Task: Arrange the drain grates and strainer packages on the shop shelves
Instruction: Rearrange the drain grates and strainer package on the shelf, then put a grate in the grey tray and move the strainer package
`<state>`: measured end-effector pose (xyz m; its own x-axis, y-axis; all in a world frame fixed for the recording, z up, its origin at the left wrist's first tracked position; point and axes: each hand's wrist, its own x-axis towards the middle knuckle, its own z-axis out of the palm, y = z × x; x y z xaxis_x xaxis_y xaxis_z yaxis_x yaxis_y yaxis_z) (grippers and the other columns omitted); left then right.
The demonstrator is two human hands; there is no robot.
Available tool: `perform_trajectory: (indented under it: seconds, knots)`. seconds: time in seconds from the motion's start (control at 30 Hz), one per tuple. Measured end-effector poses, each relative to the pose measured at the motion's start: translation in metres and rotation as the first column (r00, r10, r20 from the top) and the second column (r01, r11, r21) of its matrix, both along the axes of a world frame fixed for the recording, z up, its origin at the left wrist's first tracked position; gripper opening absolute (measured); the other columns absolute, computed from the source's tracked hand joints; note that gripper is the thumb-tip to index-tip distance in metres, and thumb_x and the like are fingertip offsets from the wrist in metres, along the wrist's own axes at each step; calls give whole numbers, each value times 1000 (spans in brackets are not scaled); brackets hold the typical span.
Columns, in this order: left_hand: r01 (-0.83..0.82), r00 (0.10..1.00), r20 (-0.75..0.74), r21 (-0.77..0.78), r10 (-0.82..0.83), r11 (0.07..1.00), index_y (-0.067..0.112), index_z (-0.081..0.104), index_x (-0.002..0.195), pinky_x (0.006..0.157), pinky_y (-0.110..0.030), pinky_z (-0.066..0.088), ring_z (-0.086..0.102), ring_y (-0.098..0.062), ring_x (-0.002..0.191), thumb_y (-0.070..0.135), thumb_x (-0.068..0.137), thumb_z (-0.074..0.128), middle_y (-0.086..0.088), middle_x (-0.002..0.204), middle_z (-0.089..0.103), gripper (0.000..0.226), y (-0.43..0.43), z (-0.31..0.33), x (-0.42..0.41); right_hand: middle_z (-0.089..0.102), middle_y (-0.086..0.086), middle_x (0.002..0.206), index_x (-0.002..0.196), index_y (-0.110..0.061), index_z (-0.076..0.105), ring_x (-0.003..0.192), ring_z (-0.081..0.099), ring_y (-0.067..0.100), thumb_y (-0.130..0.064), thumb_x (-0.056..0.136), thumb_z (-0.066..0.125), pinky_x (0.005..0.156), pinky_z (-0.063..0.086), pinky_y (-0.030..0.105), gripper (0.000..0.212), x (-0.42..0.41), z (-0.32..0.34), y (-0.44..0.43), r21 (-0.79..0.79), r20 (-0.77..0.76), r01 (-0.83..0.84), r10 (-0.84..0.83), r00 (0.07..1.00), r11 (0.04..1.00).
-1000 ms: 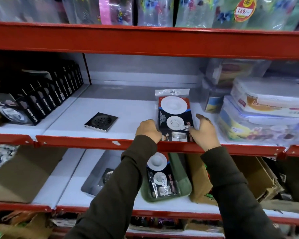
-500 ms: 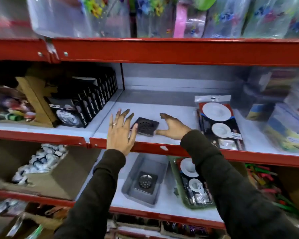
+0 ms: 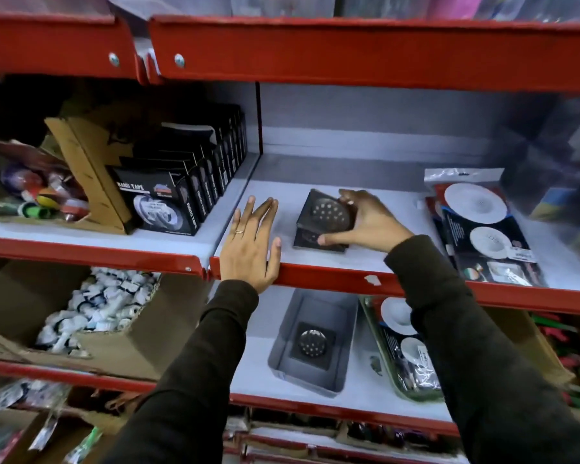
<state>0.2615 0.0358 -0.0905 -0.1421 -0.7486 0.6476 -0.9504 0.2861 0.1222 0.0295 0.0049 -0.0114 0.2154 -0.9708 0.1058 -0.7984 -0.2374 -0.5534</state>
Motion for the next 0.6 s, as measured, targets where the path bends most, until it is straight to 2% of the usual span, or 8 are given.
perform_trajectory:
  seconds: [0.07, 0.13, 0.27, 0.33, 0.4, 0.43, 0.53, 0.6]
  knots:
    - [-3, 1000, 1, -23, 3, 1000, 10, 35, 152, 125, -47, 19, 22, -26, 153, 33, 95, 33, -6, 157, 39, 62, -1, -4, 1, 47, 0, 139, 143, -27, 42, 133, 42, 18, -71, 45, 80, 113, 36, 39, 114, -4, 7, 34, -64, 67, -26, 31, 997, 998]
    - [9, 1000, -8, -49, -9, 999, 9, 36, 152, 125, -46, 19, 23, -27, 152, 32, 96, 32, -7, 156, 40, 60, -2, -6, 1, 46, -9, 134, 140, -36, 46, 131, 42, 10, -62, 49, 85, 112, 35, 29, 102, -8, 10, 78, -8, 138, -131, 131, 982, 991]
    - [6, 1000, -4, -74, -6, 997, 8, 37, 151, 126, -46, 18, 24, -27, 152, 31, 96, 33, -6, 157, 40, 60, -4, -7, 0, 46, -17, 132, 136, -42, 47, 124, 45, -4, -54, 55, 88, 108, 34, 15, 92, -8, -18, 132, 366, 160, -386, 351, 922, 847]
    - [-5, 1000, 0, -76, 5, 997, 8, 37, 151, 125, -46, 20, 24, -27, 152, 31, 96, 33, -6, 157, 40, 60, -6, -9, 0, 52, -7, 124, 131, -32, 55, 117, 51, 4, -47, 60, 88, 104, 42, 21, 80, 1, -52, 130, 495, 96, -392, 400, 912, 775]
    - [-6, 1000, 5, -86, 6, 996, 8, 37, 151, 125, -46, 21, 25, -27, 152, 31, 96, 35, -6, 157, 39, 60, -7, -10, 0, 58, -6, 109, 124, -22, 61, 109, 56, 15, -39, 62, 89, 100, 47, 30, 70, 12, -105, 112, 545, 32, -314, 355, 934, 778]
    - [-4, 1000, 3, -98, 5, 995, 8, 38, 151, 125, -46, 21, 25, -27, 152, 30, 96, 35, -6, 157, 40, 59, -7, -11, 0, 57, -6, 109, 126, -22, 60, 112, 55, 19, -39, 62, 88, 100, 45, 31, 72, 17, -136, 100, 552, -31, -229, 294, 955, 802]
    - [-7, 1000, 7, -122, 7, 993, 8, 39, 151, 125, -45, 21, 27, -27, 151, 30, 96, 37, -7, 156, 41, 59, -10, -13, 0, 47, 8, 137, 140, -22, 43, 129, 43, 31, -46, 60, 84, 107, 40, 35, 93, 33, -216, 64, 493, -249, 56, 79, 965, 868]
    - [-10, 1000, 13, -117, 11, 993, 8, 38, 151, 126, -44, 20, 26, -26, 152, 31, 96, 37, -6, 157, 40, 60, -11, -14, 1, 39, 12, 146, 142, -20, 35, 134, 38, 35, -45, 61, 84, 110, 39, 42, 98, 41, -248, 52, 474, -312, 140, 17, 950, 870]
